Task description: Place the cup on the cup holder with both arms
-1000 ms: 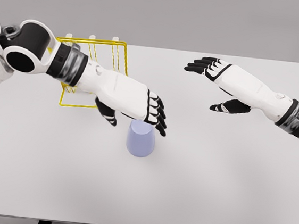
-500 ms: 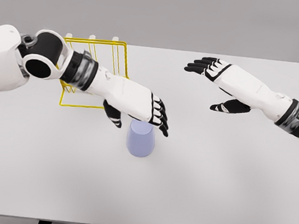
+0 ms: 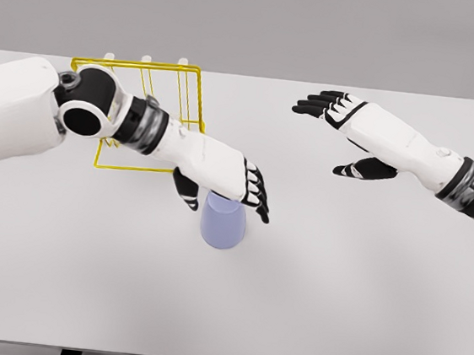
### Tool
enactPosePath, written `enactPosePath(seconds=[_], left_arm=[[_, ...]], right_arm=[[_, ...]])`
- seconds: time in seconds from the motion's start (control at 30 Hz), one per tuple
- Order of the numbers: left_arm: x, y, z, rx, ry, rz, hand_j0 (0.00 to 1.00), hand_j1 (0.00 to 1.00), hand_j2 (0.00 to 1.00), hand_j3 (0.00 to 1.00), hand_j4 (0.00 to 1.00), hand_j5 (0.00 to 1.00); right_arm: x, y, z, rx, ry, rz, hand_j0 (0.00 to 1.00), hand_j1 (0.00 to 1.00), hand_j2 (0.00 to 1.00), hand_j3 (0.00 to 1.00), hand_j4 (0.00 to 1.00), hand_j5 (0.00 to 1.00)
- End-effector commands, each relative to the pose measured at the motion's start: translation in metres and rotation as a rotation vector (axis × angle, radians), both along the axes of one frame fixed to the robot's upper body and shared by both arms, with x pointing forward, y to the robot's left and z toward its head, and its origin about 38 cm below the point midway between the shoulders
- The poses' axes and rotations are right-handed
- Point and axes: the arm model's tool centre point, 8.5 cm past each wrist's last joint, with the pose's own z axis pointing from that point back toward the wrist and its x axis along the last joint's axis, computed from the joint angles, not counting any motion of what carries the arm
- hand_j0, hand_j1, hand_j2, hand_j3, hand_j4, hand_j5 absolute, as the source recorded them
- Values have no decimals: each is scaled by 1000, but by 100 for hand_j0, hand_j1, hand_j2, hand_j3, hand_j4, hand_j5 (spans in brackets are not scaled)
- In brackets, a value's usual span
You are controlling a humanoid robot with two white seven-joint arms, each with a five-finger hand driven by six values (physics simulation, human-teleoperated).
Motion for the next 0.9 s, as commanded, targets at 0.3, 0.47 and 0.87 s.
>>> enactPosePath(seconds=[0.3,0.47,0.87], left_arm=[[0,-6,-5,1,5,-5,91,91,91,91,91,91],[0,-5,-6,10,-3,-5,80,80,80,80,80,80],[-3,-7,-5,-3,12,-11,52,52,52,52,52,52]], right_arm=[[0,-2,2,10,-1,-5,100,100,100,100,100,100],[0,-3,2,9,-1,-6,100,100,100,100,100,100],[-1,-1,3,9,-7,0,100,100,100,100,100,100]])
